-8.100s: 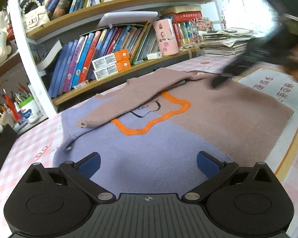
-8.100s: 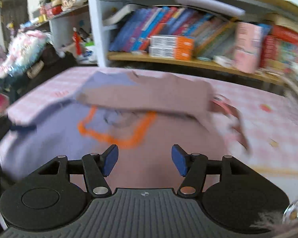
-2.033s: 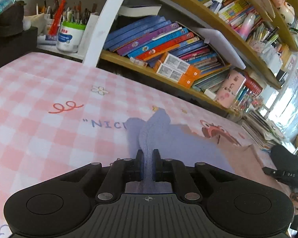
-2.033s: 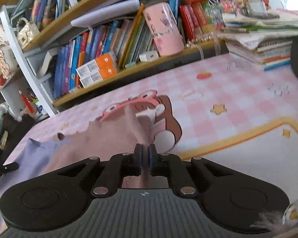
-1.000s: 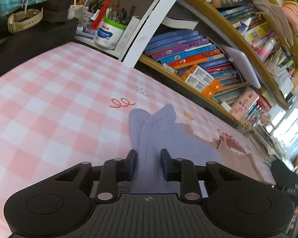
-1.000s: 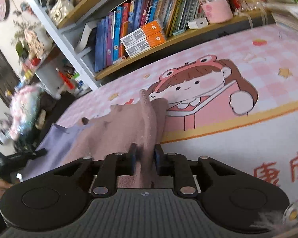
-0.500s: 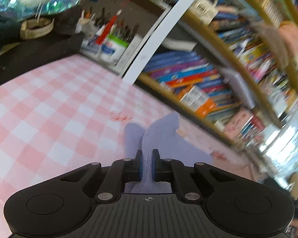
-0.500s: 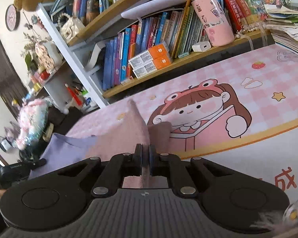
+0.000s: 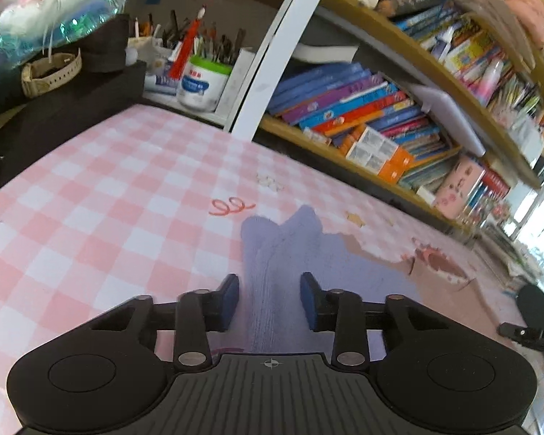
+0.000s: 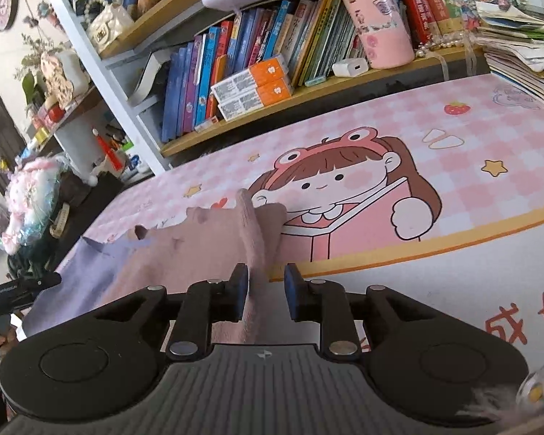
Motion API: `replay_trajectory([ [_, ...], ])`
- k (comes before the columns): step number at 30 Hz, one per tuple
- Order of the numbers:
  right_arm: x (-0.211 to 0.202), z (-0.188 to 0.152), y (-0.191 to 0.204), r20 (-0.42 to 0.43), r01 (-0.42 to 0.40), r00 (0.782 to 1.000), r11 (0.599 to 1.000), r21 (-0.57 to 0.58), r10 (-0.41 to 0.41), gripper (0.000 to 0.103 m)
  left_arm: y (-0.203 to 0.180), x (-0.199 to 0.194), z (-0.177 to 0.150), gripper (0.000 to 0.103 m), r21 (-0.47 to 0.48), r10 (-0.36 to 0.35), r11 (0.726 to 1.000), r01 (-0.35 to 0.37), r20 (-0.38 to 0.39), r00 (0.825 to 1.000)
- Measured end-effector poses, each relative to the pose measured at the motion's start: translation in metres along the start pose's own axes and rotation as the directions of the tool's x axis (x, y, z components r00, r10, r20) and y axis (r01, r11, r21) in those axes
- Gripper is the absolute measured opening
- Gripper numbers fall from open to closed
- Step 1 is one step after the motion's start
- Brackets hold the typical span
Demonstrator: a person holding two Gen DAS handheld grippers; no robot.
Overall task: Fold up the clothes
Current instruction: 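Grasp the folded sweater edge again with both grippers, then open both grippers and release the sweater onto the mat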
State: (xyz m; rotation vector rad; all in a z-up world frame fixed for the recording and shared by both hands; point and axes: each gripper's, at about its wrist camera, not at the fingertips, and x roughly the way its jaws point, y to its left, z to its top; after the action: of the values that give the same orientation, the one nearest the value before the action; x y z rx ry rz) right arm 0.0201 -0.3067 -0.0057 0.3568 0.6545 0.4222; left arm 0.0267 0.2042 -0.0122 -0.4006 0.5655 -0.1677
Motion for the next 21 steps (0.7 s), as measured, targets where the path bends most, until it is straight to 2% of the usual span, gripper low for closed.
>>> replay_trajectory([
  [1,0.0,-0.001,0.0,0.002,-0.01,1.0,1.0,0.0,0.01,0.005,-0.001,-0.001,-0.001,0.008,0.004,-0.001,1.0,0.001,0.009,1.0],
  [4,-0.006,-0.002,0.0,0.033,-0.037,0.999,0.999,0.003,0.037,0.005,-0.002,-0.007,-0.003,0.008,0.008,-0.011,1.0,0.011,0.044,0.999],
  [8,0.003,-0.004,-0.004,-0.001,-0.016,1.0,1.0,0.012,0.016,0.006,0.003,0.0,-0.003,0.009,0.006,-0.006,1.0,0.006,0.004,1.0],
  [10,0.003,-0.004,-0.002,-0.001,-0.005,1.0,1.0,0.002,0.005,0.009,0.002,-0.003,-0.002,0.013,0.01,-0.005,1.0,0.005,0.01,1.0],
  [12,-0.002,-0.004,0.0,0.013,0.013,1.0,1.0,-0.009,-0.013,0.02,-0.001,-0.011,0.0,0.014,0.032,0.005,0.999,-0.006,0.031,1.0],
  [15,-0.014,-0.005,0.009,0.035,0.039,0.999,0.997,-0.07,-0.037,0.027,-0.006,-0.028,0.0,0.017,0.049,0.015,0.999,-0.018,0.063,0.998],
  [21,-0.036,-0.019,0.034,0.054,0.079,0.996,0.968,-0.239,-0.068,0.032,-0.025,-0.06,-0.008,0.02,0.114,0.024,0.993,-0.036,0.106,0.994],
])
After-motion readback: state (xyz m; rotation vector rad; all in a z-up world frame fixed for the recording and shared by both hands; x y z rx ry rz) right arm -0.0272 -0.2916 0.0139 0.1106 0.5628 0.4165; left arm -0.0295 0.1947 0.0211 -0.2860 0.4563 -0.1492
